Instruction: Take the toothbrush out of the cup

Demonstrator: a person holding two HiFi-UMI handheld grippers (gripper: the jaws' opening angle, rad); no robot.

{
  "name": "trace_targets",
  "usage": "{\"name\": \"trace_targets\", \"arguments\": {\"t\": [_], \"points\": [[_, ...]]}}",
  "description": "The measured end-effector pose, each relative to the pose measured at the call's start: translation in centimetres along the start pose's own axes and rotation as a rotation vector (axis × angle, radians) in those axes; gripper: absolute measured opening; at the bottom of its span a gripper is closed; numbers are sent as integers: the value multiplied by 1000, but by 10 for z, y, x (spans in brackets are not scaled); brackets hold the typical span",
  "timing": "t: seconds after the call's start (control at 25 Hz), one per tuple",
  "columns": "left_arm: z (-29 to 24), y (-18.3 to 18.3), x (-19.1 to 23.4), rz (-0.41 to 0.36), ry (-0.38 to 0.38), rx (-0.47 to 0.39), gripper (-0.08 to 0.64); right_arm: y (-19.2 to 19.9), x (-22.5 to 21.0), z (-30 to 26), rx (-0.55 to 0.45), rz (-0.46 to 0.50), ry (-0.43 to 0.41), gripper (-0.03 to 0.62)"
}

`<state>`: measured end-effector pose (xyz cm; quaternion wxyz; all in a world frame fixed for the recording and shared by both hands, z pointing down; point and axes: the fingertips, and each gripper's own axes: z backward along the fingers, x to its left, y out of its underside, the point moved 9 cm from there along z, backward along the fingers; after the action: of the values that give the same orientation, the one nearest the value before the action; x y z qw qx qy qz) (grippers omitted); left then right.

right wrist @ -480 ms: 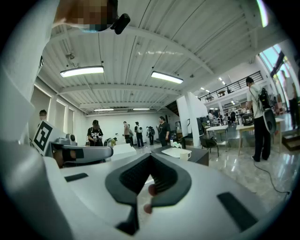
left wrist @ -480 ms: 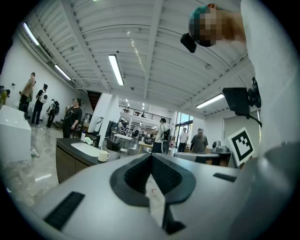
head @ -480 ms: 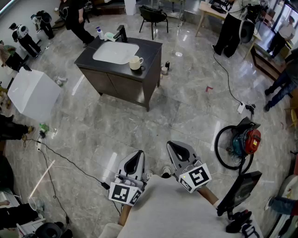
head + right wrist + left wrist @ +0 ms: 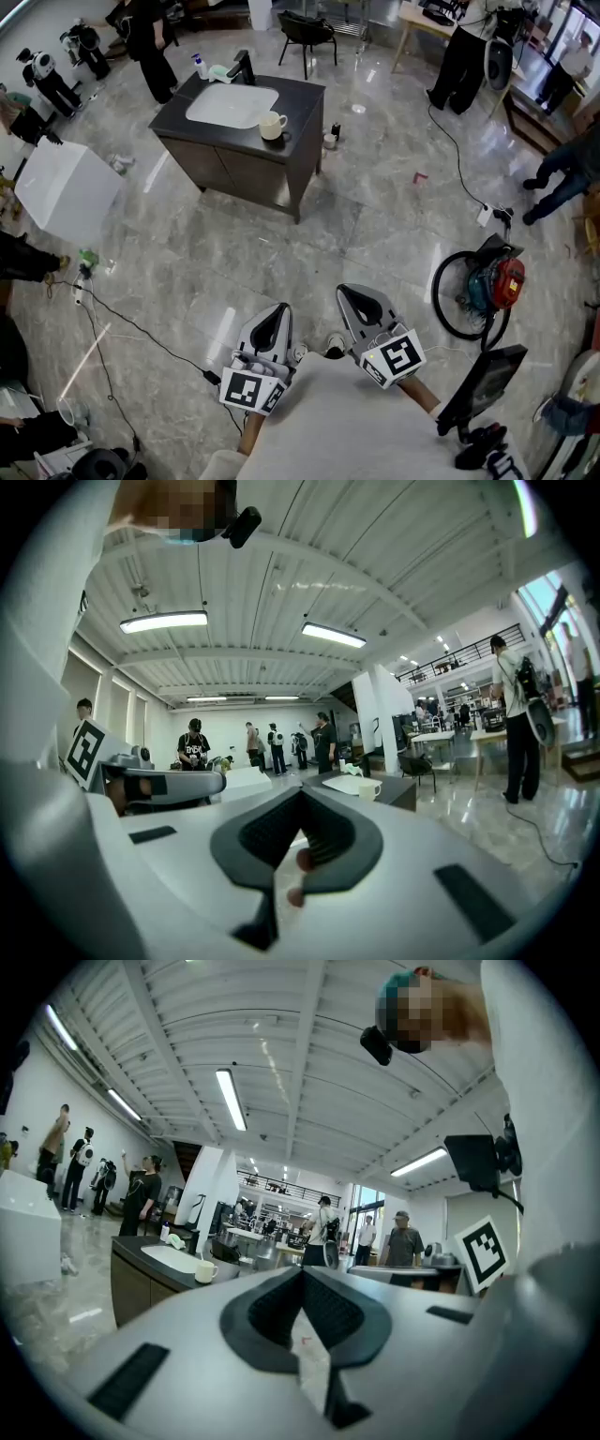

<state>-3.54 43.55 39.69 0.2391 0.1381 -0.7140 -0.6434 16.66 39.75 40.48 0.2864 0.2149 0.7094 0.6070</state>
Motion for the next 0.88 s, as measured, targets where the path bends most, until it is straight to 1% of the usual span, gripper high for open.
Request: {"name": "trace_targets", "arguments": {"t": [0.2,0.4,0.48,0.68,0.88], "points": [[0,2,-1,-1,-4,0,3,2,0,1,-2,-1,-4,3],[0,0,1,-2,5,-3,3,-1,0,1,-26,-50,-19,3],[2,-2,3,-8,11,-10,3,-1,2,0,-30,-53,-17,4],[5,-2,9,-3,21,-8,3,0,8,-3,-23,-60,-20,4],[13,-6,19,-1,48,7,3,-2,23,-9,-25,-65,-30,4]]}}
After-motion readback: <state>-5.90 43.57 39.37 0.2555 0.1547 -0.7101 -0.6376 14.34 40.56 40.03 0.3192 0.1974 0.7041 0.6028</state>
